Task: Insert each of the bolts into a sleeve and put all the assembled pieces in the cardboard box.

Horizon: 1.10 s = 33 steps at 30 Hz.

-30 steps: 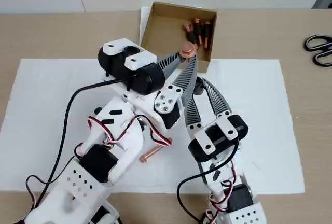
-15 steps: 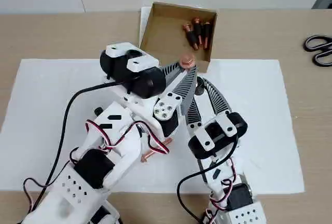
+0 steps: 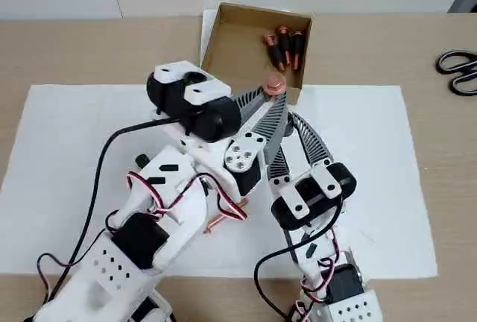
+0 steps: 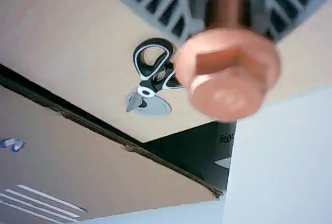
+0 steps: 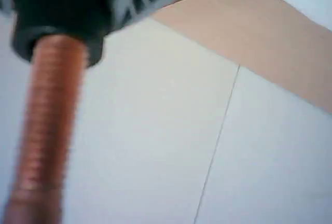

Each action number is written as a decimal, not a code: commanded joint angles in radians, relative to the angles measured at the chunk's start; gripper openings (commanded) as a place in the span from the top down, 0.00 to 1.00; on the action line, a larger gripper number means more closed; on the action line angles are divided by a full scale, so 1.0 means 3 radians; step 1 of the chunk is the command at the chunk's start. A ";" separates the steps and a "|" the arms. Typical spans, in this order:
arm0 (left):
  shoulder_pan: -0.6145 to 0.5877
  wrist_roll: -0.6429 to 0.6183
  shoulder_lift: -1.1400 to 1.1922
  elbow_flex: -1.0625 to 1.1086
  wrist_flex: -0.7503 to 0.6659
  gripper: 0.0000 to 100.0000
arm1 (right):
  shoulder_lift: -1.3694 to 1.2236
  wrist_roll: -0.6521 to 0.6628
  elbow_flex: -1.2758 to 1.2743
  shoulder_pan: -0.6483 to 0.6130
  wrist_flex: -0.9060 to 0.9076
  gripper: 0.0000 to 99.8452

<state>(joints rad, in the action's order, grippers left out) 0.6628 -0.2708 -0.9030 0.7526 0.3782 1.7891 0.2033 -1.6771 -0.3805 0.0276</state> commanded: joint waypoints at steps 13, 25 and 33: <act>0.0031 0.0210 -0.0026 -0.0130 -0.0123 0.99 | 0.0079 0.0026 0.0036 -0.0018 -0.0064 1.00; 0.0031 0.0215 -0.0015 -0.0192 -0.0113 0.99 | 0.0079 0.0026 0.0036 -0.0018 -0.0064 1.00; 0.0031 0.0338 -0.0026 0.0018 0.0194 0.99 | 0.0079 0.0031 0.0036 -0.0013 -0.0064 1.00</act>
<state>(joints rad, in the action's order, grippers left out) 0.6644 -0.1834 -0.8999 0.7664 0.3951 1.7921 0.2033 -1.6771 -0.3851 0.0276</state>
